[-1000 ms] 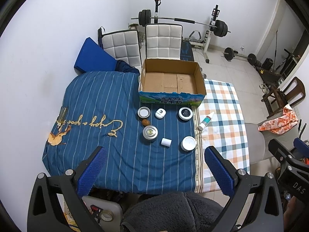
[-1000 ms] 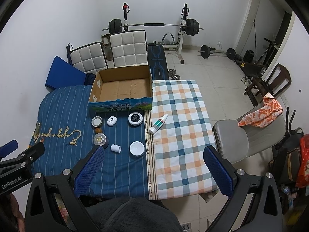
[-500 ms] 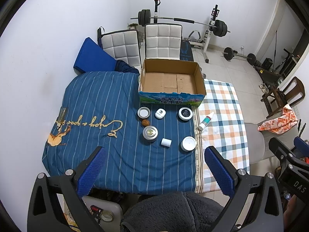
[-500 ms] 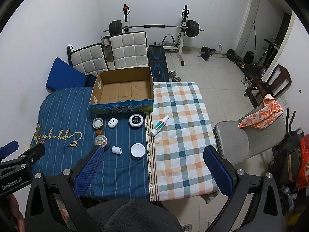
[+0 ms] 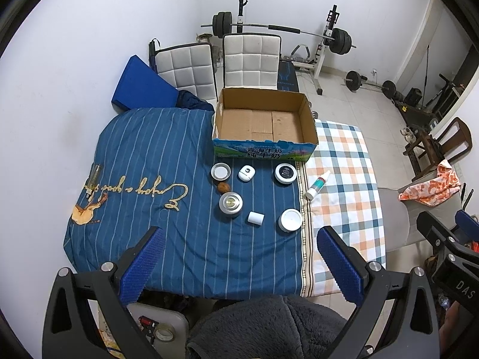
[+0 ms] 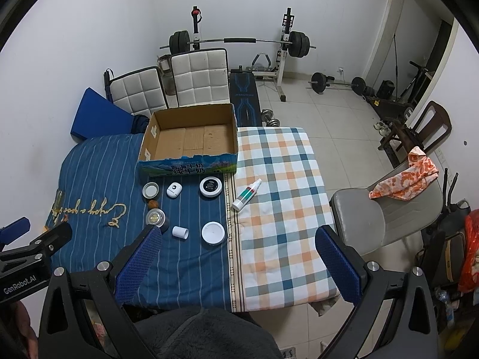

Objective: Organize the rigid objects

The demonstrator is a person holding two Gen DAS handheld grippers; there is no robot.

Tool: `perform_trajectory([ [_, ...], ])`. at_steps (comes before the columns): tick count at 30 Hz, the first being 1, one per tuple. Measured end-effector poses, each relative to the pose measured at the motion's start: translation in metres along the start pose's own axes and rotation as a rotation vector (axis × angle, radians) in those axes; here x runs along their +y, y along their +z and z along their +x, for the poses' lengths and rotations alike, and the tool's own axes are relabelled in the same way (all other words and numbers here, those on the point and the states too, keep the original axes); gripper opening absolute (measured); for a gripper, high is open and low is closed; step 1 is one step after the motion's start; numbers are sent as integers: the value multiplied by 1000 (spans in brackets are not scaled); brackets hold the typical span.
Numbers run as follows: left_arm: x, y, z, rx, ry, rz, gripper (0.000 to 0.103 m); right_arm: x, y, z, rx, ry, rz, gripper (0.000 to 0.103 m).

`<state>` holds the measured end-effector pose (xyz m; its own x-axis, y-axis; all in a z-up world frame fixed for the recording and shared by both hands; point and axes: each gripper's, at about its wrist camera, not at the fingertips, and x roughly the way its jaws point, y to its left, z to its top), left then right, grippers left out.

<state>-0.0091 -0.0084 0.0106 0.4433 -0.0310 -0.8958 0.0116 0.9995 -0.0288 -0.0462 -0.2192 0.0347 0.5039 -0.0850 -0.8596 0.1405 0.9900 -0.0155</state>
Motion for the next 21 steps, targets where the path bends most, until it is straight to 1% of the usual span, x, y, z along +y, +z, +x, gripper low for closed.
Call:
perform_trajectory([
  [7, 1, 1, 0, 1, 0, 2, 103, 2, 1, 1, -2, 0, -2, 103],
  [12, 1, 3, 8, 22, -3, -4, 103, 3, 2, 3, 5, 9, 0, 103],
  [21, 0, 10, 23, 49, 1, -9, 103, -2, 4, 22, 33, 24, 7, 103],
])
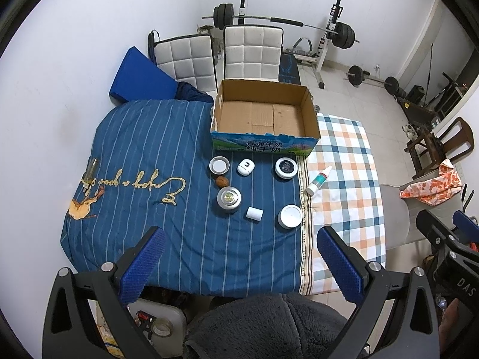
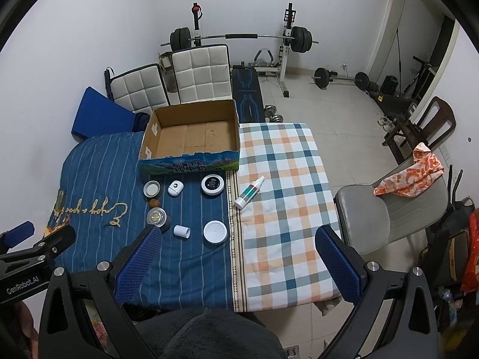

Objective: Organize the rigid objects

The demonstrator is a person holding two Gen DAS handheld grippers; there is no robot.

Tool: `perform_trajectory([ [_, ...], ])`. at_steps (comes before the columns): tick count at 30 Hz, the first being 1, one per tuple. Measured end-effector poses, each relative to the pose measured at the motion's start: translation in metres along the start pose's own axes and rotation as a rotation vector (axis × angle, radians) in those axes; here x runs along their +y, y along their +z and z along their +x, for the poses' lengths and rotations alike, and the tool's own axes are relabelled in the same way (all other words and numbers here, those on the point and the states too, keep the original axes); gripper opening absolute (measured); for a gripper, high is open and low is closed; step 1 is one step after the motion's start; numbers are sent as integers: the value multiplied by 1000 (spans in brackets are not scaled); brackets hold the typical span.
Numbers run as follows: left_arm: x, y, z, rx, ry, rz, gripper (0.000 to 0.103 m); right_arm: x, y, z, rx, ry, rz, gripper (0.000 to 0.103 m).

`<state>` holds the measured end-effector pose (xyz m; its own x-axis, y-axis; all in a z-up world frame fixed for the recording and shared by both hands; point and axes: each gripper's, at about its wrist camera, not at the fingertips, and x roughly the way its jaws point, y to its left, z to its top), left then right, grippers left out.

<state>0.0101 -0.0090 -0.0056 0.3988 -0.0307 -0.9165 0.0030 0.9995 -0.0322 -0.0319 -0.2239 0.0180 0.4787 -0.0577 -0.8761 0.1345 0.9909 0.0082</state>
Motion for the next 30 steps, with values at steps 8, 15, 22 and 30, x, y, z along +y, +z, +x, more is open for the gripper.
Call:
perform_trajectory([
  [8, 18, 25, 93, 94, 61, -9, 103, -4, 11, 115, 184, 24, 21, 103],
  [15, 51, 29, 246, 315, 66, -57, 103, 19, -21, 319, 490, 71, 29, 103],
  [22, 66, 26, 382, 502, 15, -106, 103, 45, -63, 442, 673, 76, 80, 102],
  [30, 49, 16, 451, 629, -17, -70, 103, 48, -90, 491, 740, 71, 142, 98],
])
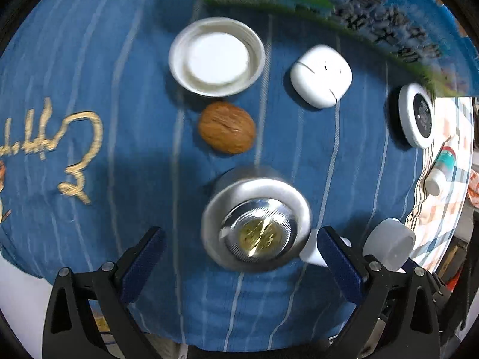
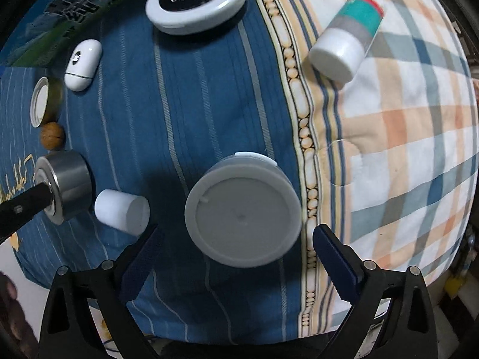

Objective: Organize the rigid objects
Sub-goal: 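Grasp the silver round tin with the left gripper while the right grasps the white round jar, then carry the silver tin and white jar into the cardboard box and release both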

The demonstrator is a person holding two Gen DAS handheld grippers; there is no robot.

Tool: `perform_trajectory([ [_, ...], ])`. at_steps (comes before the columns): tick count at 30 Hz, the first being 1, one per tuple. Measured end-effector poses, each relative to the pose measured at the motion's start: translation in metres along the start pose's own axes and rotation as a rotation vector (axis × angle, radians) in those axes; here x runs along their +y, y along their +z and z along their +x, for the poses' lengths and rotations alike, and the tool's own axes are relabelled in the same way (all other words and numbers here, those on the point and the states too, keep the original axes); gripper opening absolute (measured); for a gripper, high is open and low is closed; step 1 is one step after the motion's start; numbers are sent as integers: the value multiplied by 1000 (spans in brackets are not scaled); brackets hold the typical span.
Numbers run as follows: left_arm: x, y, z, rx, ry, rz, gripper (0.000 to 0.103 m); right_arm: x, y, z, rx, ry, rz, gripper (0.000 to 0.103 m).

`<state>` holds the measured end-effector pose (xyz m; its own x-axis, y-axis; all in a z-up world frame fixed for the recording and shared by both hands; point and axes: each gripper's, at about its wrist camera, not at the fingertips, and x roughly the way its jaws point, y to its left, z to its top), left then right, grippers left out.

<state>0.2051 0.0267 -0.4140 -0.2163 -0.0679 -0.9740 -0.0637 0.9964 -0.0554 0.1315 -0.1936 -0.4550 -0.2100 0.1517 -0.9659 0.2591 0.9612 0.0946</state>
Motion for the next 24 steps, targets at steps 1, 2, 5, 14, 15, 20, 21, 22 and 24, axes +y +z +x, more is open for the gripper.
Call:
perform_trajectory([
  [1, -2, 2, 3, 5, 5, 8, 103, -1, 3, 4, -2, -3, 6, 98],
  [2, -6, 3, 7, 10, 14, 20, 103, -2, 4, 9, -4, -12, 14, 97],
  [5, -15, 8, 16, 16, 44, 61, 94, -6, 12, 23, 12, -23, 36, 89],
  [14, -23, 5, 36, -7, 106, 124, 69, -1, 22, 44, 29, -74, 64, 81],
  [15, -25, 0, 33, -18, 109, 128, 69, 0, 22, 46, 24, -77, 64, 76],
  [20, -32, -27, 23, -50, 133, 164, 69, 5, 23, 57, 9, -105, 55, 70],
  [21, -32, -31, 20, -55, 133, 167, 69, 8, 22, 61, 9, -109, 51, 70],
  [22, -31, -38, 18, -61, 132, 169, 69, 11, 19, 64, 8, -111, 48, 70],
  [24, -31, -56, 16, -74, 125, 170, 69, 11, 11, 69, 3, -107, 38, 70],
])
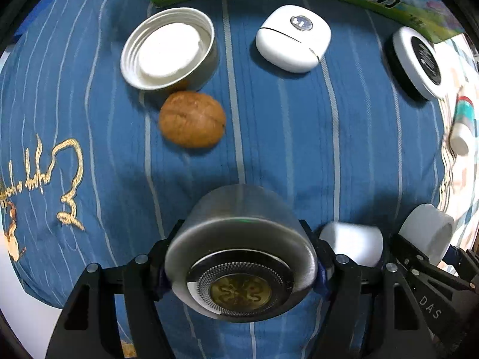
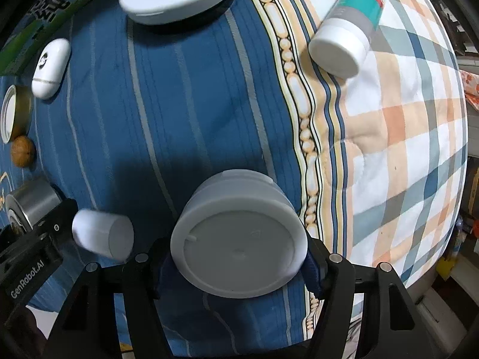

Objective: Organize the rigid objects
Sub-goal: 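Carry the silver tin and white jar into the cardboard box and release both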

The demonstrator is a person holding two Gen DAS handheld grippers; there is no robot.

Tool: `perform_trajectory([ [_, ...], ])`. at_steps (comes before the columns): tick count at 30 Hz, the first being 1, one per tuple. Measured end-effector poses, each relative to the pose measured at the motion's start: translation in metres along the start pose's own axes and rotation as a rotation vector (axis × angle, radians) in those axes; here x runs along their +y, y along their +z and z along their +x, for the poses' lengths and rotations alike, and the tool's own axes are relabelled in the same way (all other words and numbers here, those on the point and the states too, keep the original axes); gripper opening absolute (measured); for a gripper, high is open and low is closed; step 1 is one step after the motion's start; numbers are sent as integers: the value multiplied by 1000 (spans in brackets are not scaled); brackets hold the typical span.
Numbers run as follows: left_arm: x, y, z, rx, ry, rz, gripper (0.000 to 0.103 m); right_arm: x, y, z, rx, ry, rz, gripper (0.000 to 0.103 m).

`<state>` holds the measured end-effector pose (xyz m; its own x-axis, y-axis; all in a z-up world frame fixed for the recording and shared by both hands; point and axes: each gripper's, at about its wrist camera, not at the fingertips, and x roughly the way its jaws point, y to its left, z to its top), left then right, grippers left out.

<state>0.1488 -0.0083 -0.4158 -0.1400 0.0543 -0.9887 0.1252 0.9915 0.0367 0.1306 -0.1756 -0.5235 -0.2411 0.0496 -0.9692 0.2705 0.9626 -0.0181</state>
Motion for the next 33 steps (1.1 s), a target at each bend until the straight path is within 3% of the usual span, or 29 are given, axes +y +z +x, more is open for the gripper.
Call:
perform_trajectory([
  [5, 7, -37, -23, -33, -28, -29, 69, -4, -32, -4, -20, 30, -28, 70],
  [11, 16, -76, -78, -91, -64, -32, 69, -17, -52, -25, -61, 80, -82, 70],
  [17, 21, -98, -164, -189, -125, -38, 69, -31, -56, -76, -127, 142, -145, 70],
  [21, 17, -50, -207, -251, -170, -34, 69, -44, -53, -122, -183, 200, -157, 70],
  [23, 20, -34, -237, -290, -204, -36, 69, -38, -45, -171, -214, 231, -161, 69],
  [27, -6, 20, -239, -322, -263, -41, 69, -38, -25, -223, -258, 287, -173, 70],
  [33, -8, 92, -248, -338, -265, -47, 69, -10, 38, -271, -301, 317, -178, 70],
])
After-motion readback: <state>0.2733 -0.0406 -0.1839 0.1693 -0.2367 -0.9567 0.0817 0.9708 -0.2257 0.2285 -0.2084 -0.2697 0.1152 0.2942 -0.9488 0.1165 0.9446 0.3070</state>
